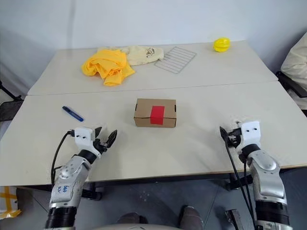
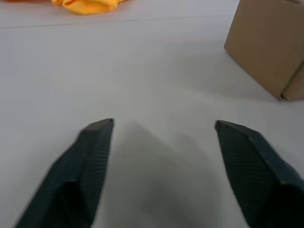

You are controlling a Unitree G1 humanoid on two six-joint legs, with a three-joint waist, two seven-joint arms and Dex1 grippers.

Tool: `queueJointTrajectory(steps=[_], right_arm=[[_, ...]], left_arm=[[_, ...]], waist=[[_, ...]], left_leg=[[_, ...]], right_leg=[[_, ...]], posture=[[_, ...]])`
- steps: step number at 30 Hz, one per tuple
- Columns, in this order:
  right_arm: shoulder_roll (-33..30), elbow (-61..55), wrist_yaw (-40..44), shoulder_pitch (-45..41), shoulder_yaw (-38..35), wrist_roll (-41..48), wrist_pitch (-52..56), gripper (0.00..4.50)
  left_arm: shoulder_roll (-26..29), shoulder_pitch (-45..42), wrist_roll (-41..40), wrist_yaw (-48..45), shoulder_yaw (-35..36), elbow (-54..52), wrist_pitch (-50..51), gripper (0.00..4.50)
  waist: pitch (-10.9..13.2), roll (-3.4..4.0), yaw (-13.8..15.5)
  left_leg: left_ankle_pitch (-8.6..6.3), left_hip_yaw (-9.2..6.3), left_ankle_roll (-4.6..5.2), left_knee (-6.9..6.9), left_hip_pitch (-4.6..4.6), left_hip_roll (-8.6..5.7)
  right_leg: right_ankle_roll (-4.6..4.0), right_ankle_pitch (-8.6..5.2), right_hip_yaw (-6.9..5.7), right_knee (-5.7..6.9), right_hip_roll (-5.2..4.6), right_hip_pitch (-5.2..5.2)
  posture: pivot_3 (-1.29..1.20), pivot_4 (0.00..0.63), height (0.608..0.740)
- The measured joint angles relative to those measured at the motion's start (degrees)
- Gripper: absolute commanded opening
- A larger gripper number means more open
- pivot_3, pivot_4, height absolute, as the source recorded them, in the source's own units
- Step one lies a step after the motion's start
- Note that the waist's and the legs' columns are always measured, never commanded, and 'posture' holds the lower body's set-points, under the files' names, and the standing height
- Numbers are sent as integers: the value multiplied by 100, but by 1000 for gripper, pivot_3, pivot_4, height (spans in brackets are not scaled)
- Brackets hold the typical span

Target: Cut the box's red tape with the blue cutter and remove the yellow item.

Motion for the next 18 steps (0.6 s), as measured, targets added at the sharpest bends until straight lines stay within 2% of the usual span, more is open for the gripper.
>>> queueJointTrajectory(steps=[7,9,14,18], right_arm=[[251,802,41,-803,361,-46,-42,18],[360,1238,41,-1221,486,-126,-111,0],[606,2186,117,-2137,801,-270,-296,0],[725,2640,427,-2629,1029,-275,-270,0]], left_arm=[[-104,-610,65,19,-25,790,-394,452],[-198,-878,83,78,-14,1109,-532,54],[-217,-1738,87,-87,-14,2230,-835,54],[-161,-2165,-11,-613,-62,2743,-893,54]], waist=[[2,-3,-11],[2,-4,-7],[4,-7,-14],[7,-12,-46]], left_leg=[[4,3,-1,3,-4,-4],[9,2,2,7,-4,-5],[17,-2,-3,7,-7,-5],[18,1,-5,-1,-14,-6]], right_leg=[[4,2,-1,-3,0,0],[7,5,0,-2,0,3],[7,6,-5,1,0,2],[10,7,-11,-7,0,-3]], posture=[[0,150,740],[0,150,740],[0,150,740],[0,150,740]])
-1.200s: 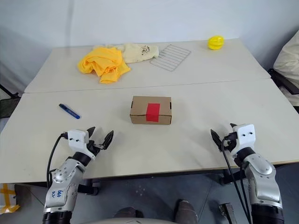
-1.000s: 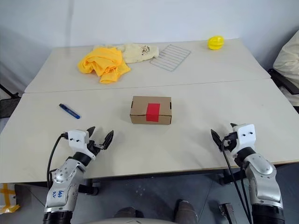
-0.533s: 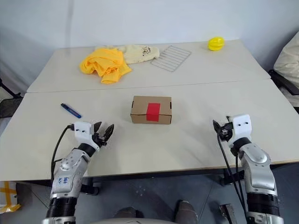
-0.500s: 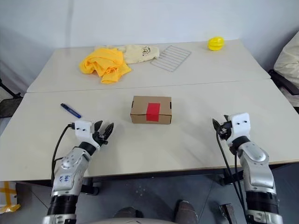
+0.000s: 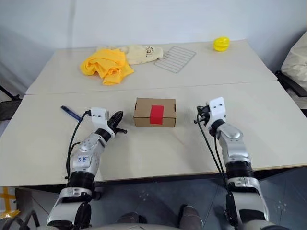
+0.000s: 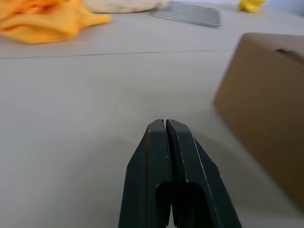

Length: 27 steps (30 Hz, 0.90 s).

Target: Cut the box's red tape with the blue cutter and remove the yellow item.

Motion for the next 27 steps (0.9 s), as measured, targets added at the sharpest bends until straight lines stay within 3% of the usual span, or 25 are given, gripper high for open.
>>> queueJointTrajectory(steps=[7,16,23,27], right_arm=[[191,244,693,-567,426,3,491,0],[232,433,1078,-840,502,-34,633,0],[159,1161,1070,-1335,707,-647,-239,0],[120,2093,198,-1593,1088,-1488,-1248,0]], left_arm=[[217,-113,-130,-884,-174,-5,392,54],[505,559,-120,-1482,-740,-1285,1183,54],[538,747,-46,-1932,-1190,-1868,1669,54],[494,738,-47,-2122,-1322,-1990,1859,54]], waist=[[4,-6,-30],[5,-7,-157],[4,-7,-135],[4,-7,-135]], left_leg=[[0,-1,0,-3,-8,-1],[0,1,-1,-5,-5,0],[0,1,-1,-3,2,-1],[1,1,-2,-3,3,-1]], right_leg=[[5,2,-5,-6,0,-3],[6,2,-2,-5,0,-2],[6,2,2,-3,0,3],[6,2,3,-3,0,4]], posture=[[0,150,740],[0,150,740],[0,150,740],[0,150,740]])
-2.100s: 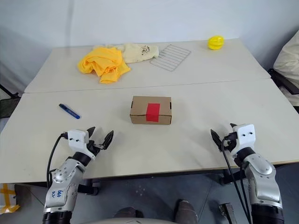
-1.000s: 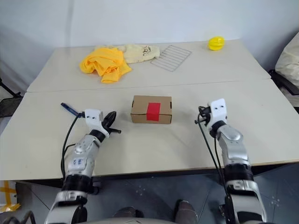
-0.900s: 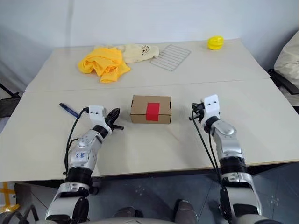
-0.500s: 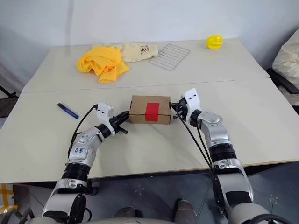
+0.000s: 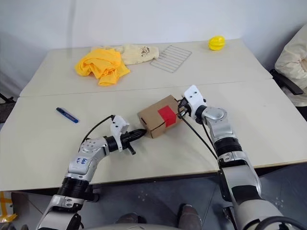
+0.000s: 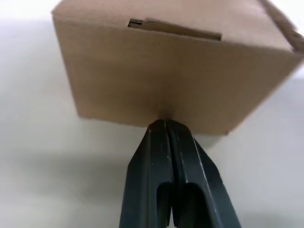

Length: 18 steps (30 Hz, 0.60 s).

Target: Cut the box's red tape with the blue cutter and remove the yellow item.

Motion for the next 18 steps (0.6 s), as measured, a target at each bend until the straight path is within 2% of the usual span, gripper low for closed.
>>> queueJointTrajectory(steps=[4,9,13,18], right_arm=[[37,513,-1039,-114,-27,-282,-628,0],[-1,246,-1560,37,-650,93,-745,0],[-93,-1084,-1471,994,-1135,642,-231,0],[-202,-3169,-1019,2583,-1152,1085,1106,0]], left_arm=[[-101,70,-73,51,49,-140,161,54],[-125,296,-375,344,401,-239,187,54],[-150,216,-469,769,810,125,-104,54],[-117,-192,-405,1241,1127,995,-735,54]], waist=[[0,0,-13],[0,-1,-56],[0,-1,-85],[0,0,-113]], left_leg=[[1,-1,-2,0,-3,1],[2,-5,-3,-1,-1,4],[3,-6,-5,-1,5,5],[4,-1,-7,0,14,4]], right_leg=[[0,0,1,1,0,-2],[0,0,0,5,0,-4],[0,0,3,10,0,-1],[-3,2,14,22,0,-3]], posture=[[0,150,740],[0,150,740],[0,150,740],[0,150,740]])
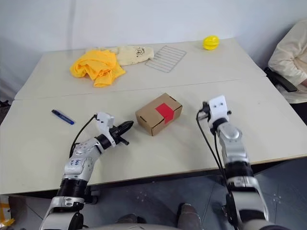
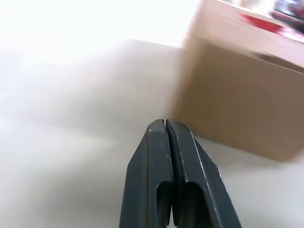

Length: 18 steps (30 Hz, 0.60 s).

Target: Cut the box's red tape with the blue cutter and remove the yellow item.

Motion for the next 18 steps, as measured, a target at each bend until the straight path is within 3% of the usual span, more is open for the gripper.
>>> queueJointTrajectory(steps=[4,8,12,18], right_arm=[[-37,-1592,246,804,68,359,1092,0],[86,-2241,321,1008,258,557,1864,0],[233,-2147,354,700,494,578,2023,0],[343,-1269,360,-24,527,491,1819,0]], left_arm=[[42,-602,147,321,112,1063,-617,54],[42,-1493,321,144,88,2562,-1261,54],[34,-1981,397,-417,38,3424,-1612,54],[27,-2124,456,-1209,-106,3620,-1676,54]], waist=[[0,-1,24],[1,-3,99],[2,-5,157],[3,-6,192]], left_leg=[[4,-7,-3,1,4,-1],[7,-4,3,5,2,-4],[7,-7,4,5,-8,-8],[7,-6,4,2,-17,-10]], right_leg=[[-6,3,-3,4,1,2],[-14,8,-4,2,1,1],[-13,9,-8,-8,1,1],[-7,11,-13,-20,1,-1]], posture=[[0,150,740],[0,150,740],[0,150,740],[0,150,740]])
